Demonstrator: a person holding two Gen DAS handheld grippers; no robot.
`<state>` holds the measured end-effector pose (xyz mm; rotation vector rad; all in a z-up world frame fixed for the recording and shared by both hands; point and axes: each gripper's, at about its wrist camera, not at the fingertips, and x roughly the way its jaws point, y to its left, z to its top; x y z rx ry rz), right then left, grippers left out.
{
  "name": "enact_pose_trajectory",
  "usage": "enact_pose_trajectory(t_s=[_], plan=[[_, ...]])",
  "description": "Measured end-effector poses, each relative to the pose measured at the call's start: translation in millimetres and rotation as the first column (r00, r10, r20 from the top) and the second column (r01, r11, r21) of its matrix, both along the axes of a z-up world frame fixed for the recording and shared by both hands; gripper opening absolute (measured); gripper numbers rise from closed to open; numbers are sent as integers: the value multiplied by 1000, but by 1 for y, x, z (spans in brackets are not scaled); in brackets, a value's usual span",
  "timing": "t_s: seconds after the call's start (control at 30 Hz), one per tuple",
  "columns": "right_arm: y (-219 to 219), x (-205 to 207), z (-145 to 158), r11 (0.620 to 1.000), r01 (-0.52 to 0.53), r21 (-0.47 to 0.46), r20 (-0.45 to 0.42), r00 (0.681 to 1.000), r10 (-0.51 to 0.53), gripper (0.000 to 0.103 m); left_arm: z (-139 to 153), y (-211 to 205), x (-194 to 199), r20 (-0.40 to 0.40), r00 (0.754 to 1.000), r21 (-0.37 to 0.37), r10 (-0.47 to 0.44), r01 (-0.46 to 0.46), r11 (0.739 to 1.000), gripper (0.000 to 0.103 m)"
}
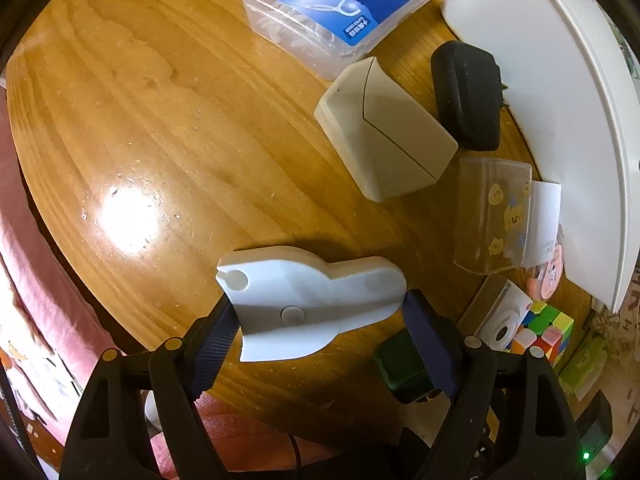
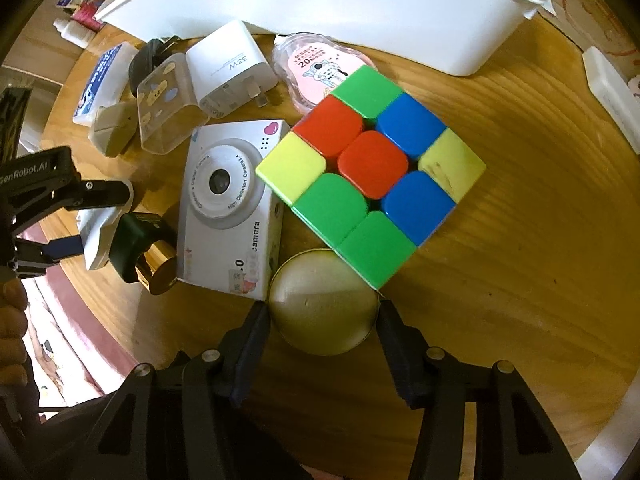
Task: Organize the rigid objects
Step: 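Grasp the white shoe-shaped plastic piece with left gripper while right gripper grasps the round beige tin, then carry both held items into the white tray and open both grippers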
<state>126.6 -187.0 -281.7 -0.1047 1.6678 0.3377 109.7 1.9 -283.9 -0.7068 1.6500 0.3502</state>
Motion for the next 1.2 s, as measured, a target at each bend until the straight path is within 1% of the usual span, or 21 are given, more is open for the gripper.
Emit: enact_pose_trajectory(t_s=[0.2, 0.3, 0.43, 0.47, 0.6, 0.7, 0.83, 0.87, 0.97, 1.07, 1.2], plan=[[-3, -7, -8, 1000, 11, 13, 0, 1000, -11, 55, 12, 3, -15, 40, 999, 22, -28, 27, 999, 84], [-10, -15, -5, 1000, 16, 23, 14, 1000, -16, 55, 19, 4, -21, 65, 997, 28, -41, 39, 999, 84], [-16, -18, 3, 999, 23, 36, 55, 998, -25, 55, 34, 8, -29, 90, 993, 57, -77, 72, 996, 84], [-28, -27, 12, 999, 23, 40, 64, 998, -25, 55, 38, 9, -31, 95, 992, 60, -83, 78, 995, 84], [-31, -31, 22, 999, 22, 47, 106, 994, -27, 55, 60, 12, -37, 132, 985, 78, -110, 100, 992, 84], [-34, -37, 29, 998, 21, 55, 133, 991, -29, 55, 80, 13, -43, 169, 975, 109, -147, 130, 986, 84], [-43, -35, 44, 997, 28, 71, 163, 986, -40, 55, 110, 16, -48, 211, 958, 177, -194, 158, 972, 84], [-42, -35, 54, 997, 29, 74, 175, 984, -42, 55, 118, 12, -43, 219, 956, 183, -198, 159, 970, 84], [-41, -34, 73, 995, 25, 93, 207, 977, -44, 55, 140, 14, -42, 257, 941, 210, -218, 166, 964, 84], [-38, -30, 92, 992, 18, 125, 230, 972, -46, 55, 159, 8, -29, 284, 926, 237, -248, 182, 954, 84], [-38, -31, 114, 987, -7, 158, 282, 959, -38, 55, 175, 5, -24, 318, 907, 261, -275, 196, 945, 84]])
